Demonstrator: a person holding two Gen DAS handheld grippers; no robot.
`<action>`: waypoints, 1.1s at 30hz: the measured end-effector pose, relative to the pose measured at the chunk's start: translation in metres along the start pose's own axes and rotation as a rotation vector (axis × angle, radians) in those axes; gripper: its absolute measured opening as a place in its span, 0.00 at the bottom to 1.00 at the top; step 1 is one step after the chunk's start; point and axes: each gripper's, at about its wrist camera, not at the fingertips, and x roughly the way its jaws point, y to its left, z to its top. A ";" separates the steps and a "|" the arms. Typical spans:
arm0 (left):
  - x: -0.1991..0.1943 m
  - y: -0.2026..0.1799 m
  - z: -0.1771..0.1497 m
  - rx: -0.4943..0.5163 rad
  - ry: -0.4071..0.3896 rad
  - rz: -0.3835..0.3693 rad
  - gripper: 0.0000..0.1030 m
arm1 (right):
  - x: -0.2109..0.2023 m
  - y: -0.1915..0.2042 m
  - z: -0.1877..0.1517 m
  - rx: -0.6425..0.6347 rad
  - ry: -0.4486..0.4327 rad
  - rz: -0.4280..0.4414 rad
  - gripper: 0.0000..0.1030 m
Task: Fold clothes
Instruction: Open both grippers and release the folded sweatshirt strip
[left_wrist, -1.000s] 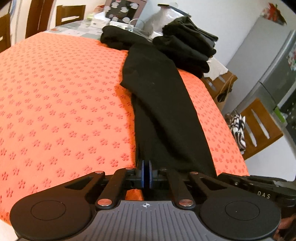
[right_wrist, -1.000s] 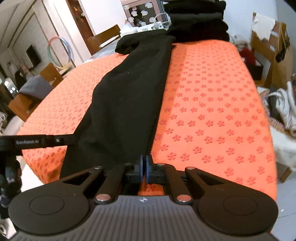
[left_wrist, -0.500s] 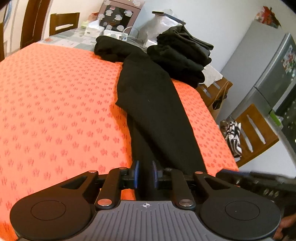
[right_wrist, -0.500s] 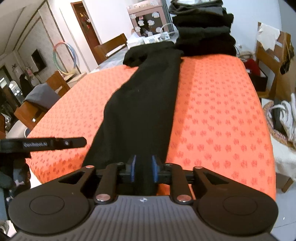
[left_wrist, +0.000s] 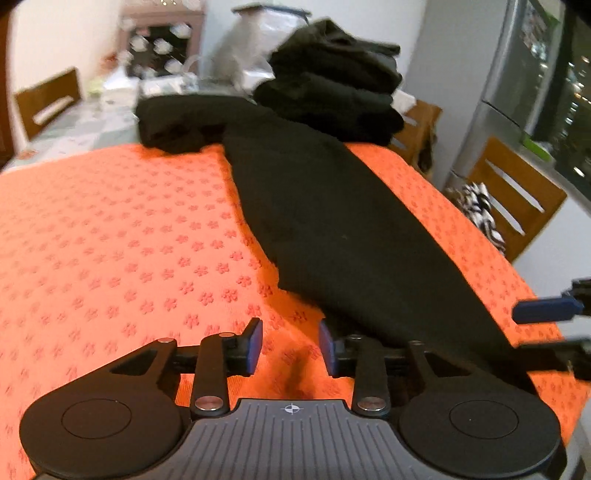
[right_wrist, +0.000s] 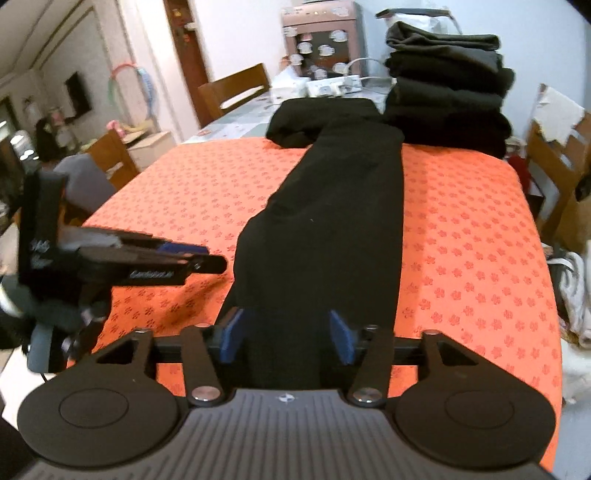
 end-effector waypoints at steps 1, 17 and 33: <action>0.005 0.004 0.002 0.010 0.011 -0.017 0.35 | 0.003 0.005 -0.003 0.019 0.006 -0.019 0.60; 0.020 -0.003 0.064 0.227 -0.059 -0.128 0.36 | 0.018 0.078 -0.027 0.107 -0.060 -0.233 0.64; 0.047 -0.006 0.088 0.314 0.016 -0.221 0.34 | 0.037 0.096 -0.029 0.177 -0.063 -0.319 0.37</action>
